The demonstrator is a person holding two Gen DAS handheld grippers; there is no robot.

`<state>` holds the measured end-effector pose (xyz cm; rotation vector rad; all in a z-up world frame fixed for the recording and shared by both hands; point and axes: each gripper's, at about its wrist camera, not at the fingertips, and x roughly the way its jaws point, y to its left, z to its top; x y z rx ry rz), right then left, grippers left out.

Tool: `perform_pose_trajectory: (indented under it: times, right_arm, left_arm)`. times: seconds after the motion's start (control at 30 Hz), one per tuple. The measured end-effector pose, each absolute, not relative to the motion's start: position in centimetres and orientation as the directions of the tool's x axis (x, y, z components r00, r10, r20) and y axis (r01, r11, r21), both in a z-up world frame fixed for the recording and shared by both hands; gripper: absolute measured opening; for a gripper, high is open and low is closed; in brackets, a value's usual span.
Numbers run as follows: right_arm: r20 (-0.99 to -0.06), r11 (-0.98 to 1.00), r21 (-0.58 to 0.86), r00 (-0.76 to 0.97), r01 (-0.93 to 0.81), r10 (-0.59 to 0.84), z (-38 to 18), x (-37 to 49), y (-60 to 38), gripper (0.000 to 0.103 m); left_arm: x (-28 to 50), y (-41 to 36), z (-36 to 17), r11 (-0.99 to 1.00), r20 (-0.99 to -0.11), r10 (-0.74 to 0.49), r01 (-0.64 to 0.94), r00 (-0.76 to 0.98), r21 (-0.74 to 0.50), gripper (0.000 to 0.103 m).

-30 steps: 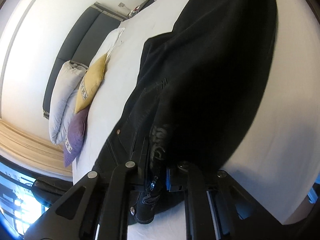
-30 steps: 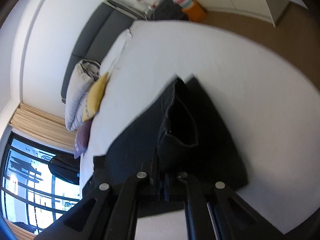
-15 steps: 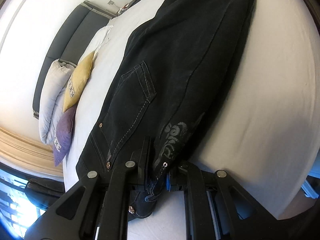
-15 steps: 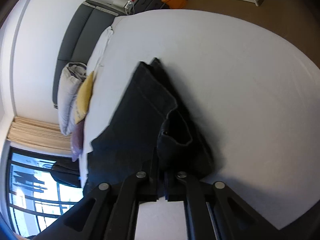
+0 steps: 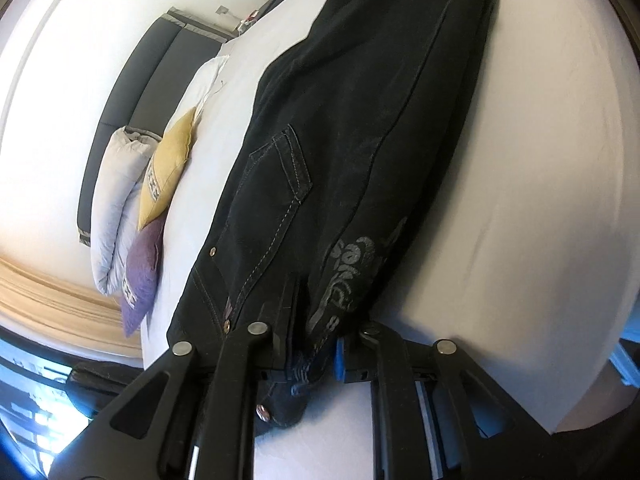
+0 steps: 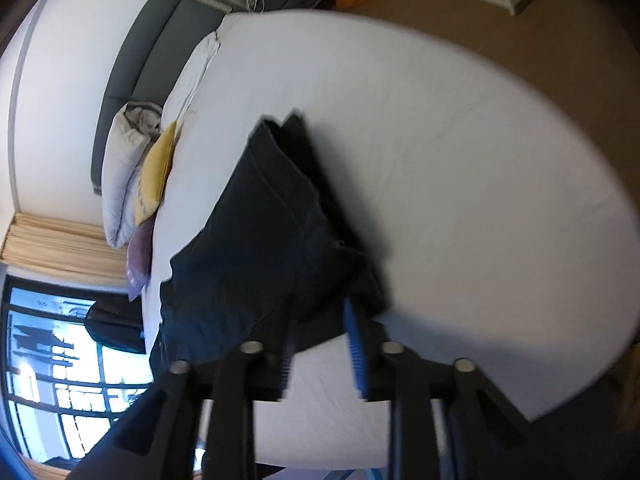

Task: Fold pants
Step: 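Grasp the waistband with the left tool while the right tool releases the legs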

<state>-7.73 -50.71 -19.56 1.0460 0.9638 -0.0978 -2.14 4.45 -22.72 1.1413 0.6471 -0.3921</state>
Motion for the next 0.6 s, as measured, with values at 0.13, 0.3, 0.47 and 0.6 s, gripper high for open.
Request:
perform_pose_trajectory:
  times: [0.13, 0.3, 0.47, 0.6]
  right_arm:
    - [-0.762, 0.575, 0.583, 0.633, 0.575, 0.14, -15.8, -9.3, -54.3, 0.062]
    - [-0.68, 0.658, 0.635, 0.697, 0.404, 0.228, -12.0, -5.0, -53.6, 0.062]
    - [-0.647, 0.722, 0.646, 0.679, 0.248, 0.346, -10.9, 2.1, -49.4, 0.062]
    - [-0.653, 0.654, 0.696, 0.641, 0.298, 0.403, -13.9, 3.9, -49.1, 0.062]
  left_arm:
    - [-2.8, 4.8, -21.5, 0.389, -0.667, 0.018, 0.609, 0.745, 0.691, 0.014]
    - [-3.4, 5.2, -19.6, 0.43, -0.704, -0.002, 0.637, 0.71, 0.64, 0.014]
    - [-4.2, 5.7, -17.9, 0.465, -0.733, -0.016, 0.654, 0.68, 0.597, 0.015]
    - [-4.5, 6.1, -17.6, 0.498, -0.761, -0.032, 0.671, 0.648, 0.55, 0.017]
